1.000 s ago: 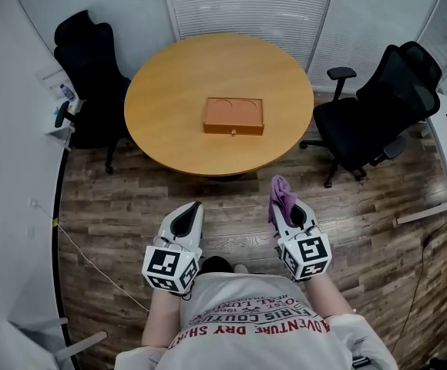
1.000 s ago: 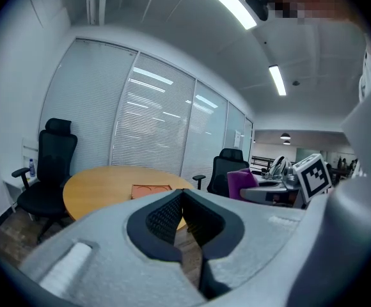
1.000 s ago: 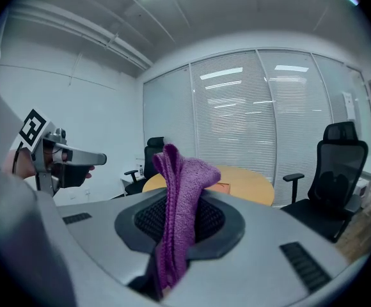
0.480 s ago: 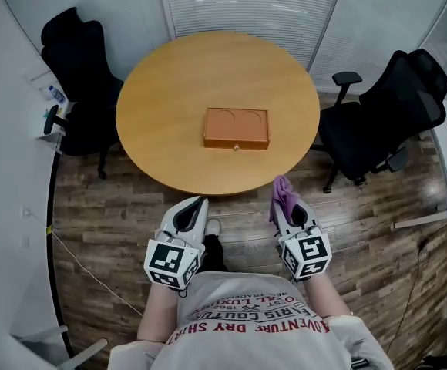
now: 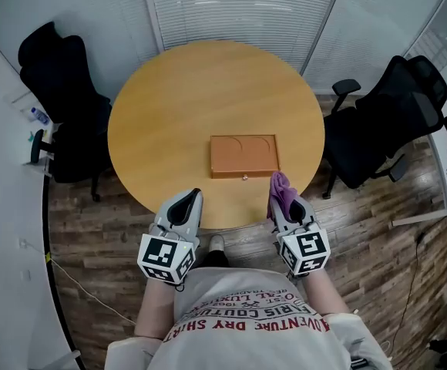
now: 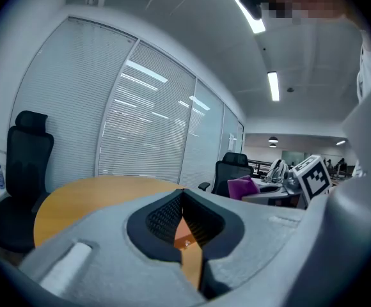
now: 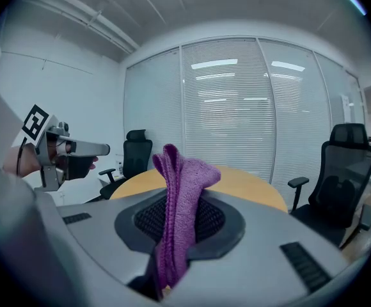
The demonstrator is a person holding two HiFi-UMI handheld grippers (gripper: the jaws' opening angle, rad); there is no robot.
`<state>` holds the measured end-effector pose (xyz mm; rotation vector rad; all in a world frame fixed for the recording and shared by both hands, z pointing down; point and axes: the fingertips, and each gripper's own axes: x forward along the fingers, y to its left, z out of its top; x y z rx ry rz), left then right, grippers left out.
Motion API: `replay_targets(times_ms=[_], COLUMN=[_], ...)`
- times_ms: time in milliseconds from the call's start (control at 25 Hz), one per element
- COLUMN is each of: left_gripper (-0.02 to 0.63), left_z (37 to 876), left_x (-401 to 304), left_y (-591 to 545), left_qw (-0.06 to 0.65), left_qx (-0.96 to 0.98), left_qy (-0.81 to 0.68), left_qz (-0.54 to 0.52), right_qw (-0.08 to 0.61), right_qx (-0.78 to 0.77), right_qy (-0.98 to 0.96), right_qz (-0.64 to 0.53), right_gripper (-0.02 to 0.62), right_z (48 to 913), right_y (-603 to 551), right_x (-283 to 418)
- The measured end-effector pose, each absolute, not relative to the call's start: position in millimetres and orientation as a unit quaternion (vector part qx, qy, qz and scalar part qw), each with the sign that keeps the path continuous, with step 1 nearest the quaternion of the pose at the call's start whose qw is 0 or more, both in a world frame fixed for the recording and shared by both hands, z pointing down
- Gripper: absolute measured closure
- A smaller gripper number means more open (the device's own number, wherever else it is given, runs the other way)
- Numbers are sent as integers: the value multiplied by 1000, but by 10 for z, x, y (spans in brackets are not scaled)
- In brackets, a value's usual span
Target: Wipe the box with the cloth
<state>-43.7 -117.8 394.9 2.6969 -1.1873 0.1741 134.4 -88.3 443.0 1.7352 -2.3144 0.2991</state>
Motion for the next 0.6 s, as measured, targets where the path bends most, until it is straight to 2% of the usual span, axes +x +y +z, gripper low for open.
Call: replay_targets(times_ms=[200, 600], left_gripper=[597, 597], left_z=[4004, 4272], left_x=[-643, -859], left_y=[-1706, -2382], left_qw=[92, 99], left_qx=[915, 916], left_qy=[-390, -382], left_qz=[55, 71], right_qw=[128, 198], right_qx=[591, 569], right_qy=[-790, -794], right_qz=[97, 78], right_gripper=[520, 520], right_z=[4490, 4729], right_y=[-1403, -2334], right_x=[1095, 692])
